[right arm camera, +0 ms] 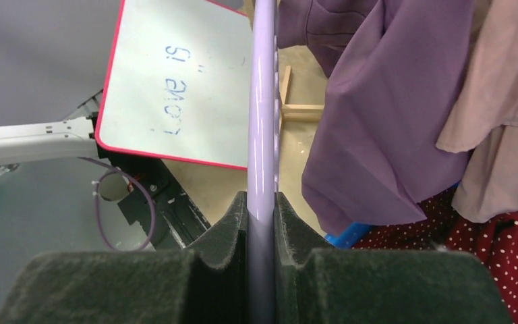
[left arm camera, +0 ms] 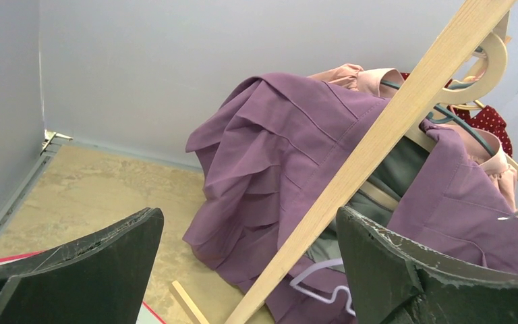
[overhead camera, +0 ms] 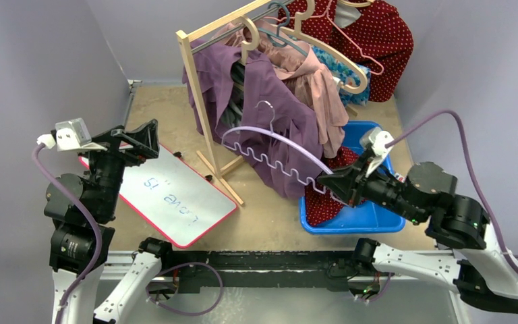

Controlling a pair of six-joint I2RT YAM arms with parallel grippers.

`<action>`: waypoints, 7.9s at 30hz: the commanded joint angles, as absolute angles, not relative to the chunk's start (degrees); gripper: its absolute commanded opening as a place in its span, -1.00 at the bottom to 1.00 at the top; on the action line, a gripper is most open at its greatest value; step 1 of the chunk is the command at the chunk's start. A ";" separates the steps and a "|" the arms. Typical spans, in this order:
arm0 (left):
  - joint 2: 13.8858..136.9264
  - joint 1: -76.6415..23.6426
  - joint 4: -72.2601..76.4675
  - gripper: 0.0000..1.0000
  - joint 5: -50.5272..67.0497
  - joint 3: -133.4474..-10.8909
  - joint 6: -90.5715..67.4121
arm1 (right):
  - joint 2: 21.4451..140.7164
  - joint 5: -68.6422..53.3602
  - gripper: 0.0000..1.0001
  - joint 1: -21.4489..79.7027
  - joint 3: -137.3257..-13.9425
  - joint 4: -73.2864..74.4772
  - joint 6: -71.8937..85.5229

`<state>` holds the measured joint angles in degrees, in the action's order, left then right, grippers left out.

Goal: Remove the skirt from the hanger
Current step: Place the hanger at the clothesline, then pick up the hanger from the clothesline, then remove the skirt from the hanger.

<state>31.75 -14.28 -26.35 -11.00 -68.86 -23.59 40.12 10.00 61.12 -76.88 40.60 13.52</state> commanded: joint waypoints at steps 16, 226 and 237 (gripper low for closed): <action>31.73 -14.33 -24.15 1.00 -9.47 -68.47 -25.37 | 46.06 10.20 -1.00 61.08 -77.71 13.67 15.34; 34.03 -14.32 -24.73 0.99 -5.95 -63.94 -31.05 | 48.81 -10.49 -1.00 37.01 -65.27 8.30 16.89; 36.36 -14.33 -22.15 0.99 -4.07 -62.23 -32.22 | 36.30 -8.24 -1.00 37.05 -63.57 31.48 16.18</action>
